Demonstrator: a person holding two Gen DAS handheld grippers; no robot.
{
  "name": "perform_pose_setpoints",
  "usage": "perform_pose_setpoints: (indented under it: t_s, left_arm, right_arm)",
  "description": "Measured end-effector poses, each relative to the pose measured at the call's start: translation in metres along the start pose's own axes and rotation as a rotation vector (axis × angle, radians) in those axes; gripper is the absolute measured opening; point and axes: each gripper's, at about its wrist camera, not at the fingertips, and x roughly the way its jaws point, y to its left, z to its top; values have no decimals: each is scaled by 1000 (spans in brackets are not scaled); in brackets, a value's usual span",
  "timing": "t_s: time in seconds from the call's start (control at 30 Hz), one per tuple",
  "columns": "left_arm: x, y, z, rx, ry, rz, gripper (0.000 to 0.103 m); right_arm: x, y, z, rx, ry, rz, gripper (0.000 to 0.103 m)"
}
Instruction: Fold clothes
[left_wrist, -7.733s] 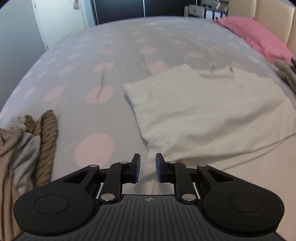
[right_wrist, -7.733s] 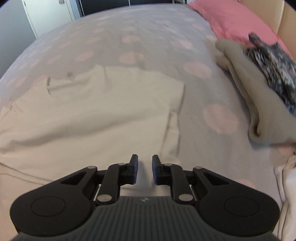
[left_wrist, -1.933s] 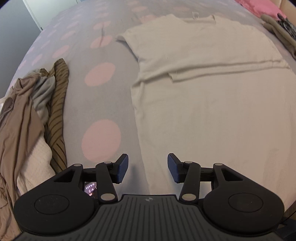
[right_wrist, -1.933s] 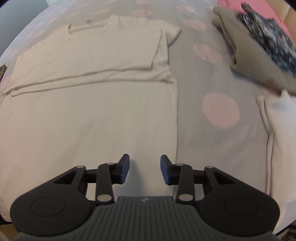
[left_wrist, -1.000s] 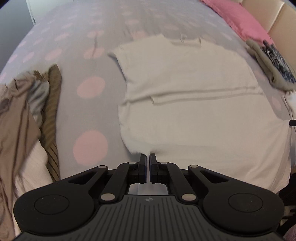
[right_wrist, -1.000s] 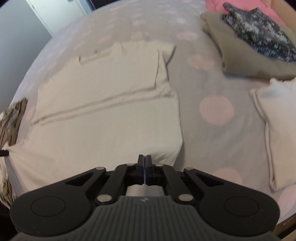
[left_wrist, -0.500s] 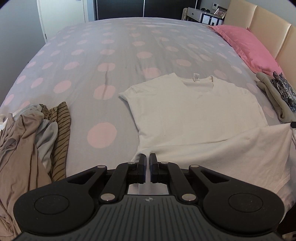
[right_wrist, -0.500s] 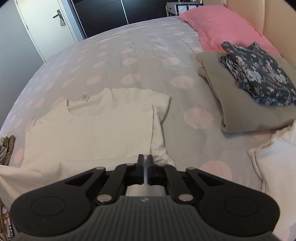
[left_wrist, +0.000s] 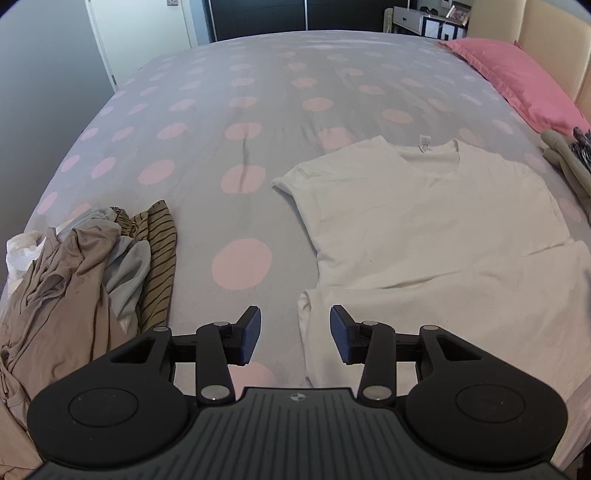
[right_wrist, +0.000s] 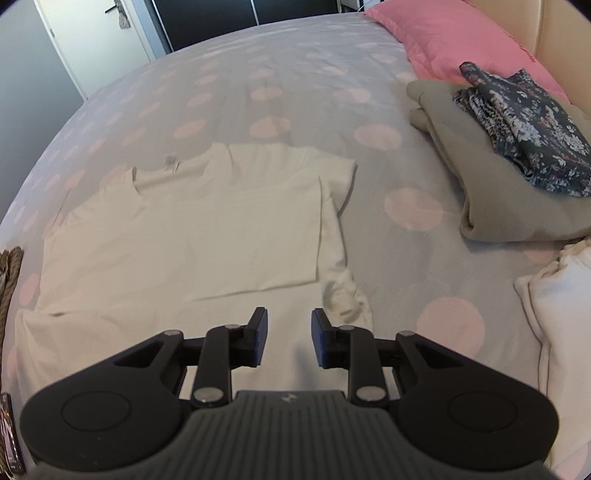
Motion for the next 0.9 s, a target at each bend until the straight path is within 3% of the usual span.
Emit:
perform_pose_setpoints:
  t_s: [0.67, 0.9]
  left_arm:
    - [-9, -23, -17, 87, 5, 6, 41]
    - [-1, -44, -30, 181, 18, -44, 41]
  right_arm:
    - [-8, 11, -27, -104, -5, 10, 33]
    - [-4, 26, -47, -258, 35, 57, 34]
